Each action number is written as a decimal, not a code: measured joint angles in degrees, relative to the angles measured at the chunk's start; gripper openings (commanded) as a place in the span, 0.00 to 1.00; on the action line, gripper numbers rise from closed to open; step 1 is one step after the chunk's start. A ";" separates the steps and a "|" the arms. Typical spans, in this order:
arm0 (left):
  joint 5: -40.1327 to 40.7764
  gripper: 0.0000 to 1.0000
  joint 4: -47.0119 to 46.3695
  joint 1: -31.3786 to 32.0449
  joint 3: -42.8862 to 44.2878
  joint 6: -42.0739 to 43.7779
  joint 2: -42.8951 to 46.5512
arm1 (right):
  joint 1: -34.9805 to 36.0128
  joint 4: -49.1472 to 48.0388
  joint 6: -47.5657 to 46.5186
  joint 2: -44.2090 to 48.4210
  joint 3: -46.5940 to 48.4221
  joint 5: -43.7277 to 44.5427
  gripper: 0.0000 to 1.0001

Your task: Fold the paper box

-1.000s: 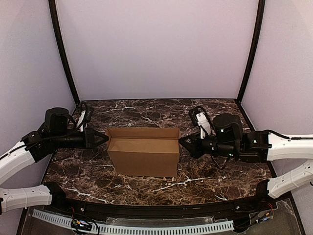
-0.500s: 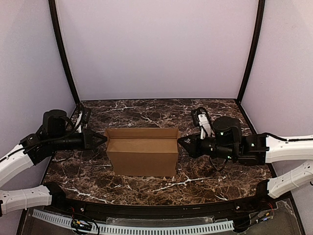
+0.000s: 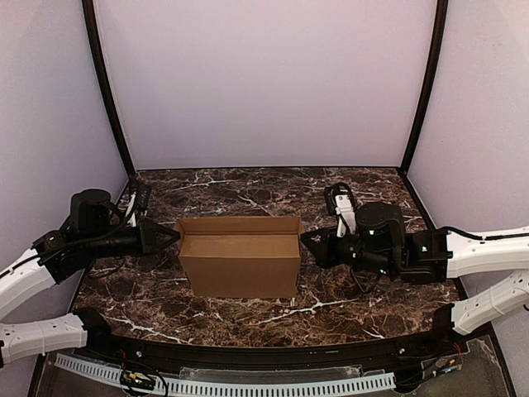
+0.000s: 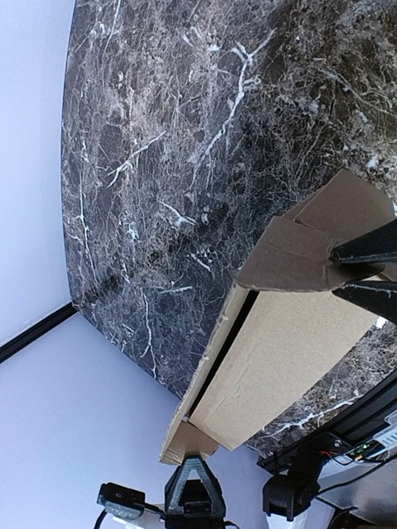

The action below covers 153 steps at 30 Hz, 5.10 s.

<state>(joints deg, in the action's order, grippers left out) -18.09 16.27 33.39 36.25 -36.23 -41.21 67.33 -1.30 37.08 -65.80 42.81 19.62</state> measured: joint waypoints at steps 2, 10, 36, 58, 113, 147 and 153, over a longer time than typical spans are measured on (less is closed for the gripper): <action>0.26 0.04 -0.24 0.20 -0.20 -0.28 0.22 | 0.22 0.07 0.24 0.00 0.15 0.70 0.07; 1.53 0.04 -0.85 0.76 -0.68 -0.96 0.59 | 1.11 0.28 1.27 -0.61 0.92 2.40 0.06; 3.67 0.04 -1.46 2.60 -0.83 -2.08 0.57 | 2.69 0.42 2.97 -2.21 1.84 6.08 0.05; 4.33 0.04 -1.55 3.19 -0.83 -2.56 0.57 | 5.35 -0.46 4.70 -2.62 1.18 10.78 0.04; 5.77 0.03 -3.54 4.31 -3.26 -4.66 3.19 | 15.72 -4.83 14.21 -7.02 -0.46 30.32 0.00; 6.14 0.03 -9.40 4.42 -10.99 -6.32 6.64 | 18.34 -1.95 11.08 -7.91 -1.86 32.28 0.43; 6.58 0.03 -9.38 4.42 -10.99 -6.45 6.67 | 18.38 -2.34 2.89 -5.31 -2.93 28.79 0.54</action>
<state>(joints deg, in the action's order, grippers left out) -11.51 6.90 37.80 25.26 -42.68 -34.54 85.71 -3.64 39.97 -71.11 39.88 48.40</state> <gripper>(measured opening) 0.035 0.496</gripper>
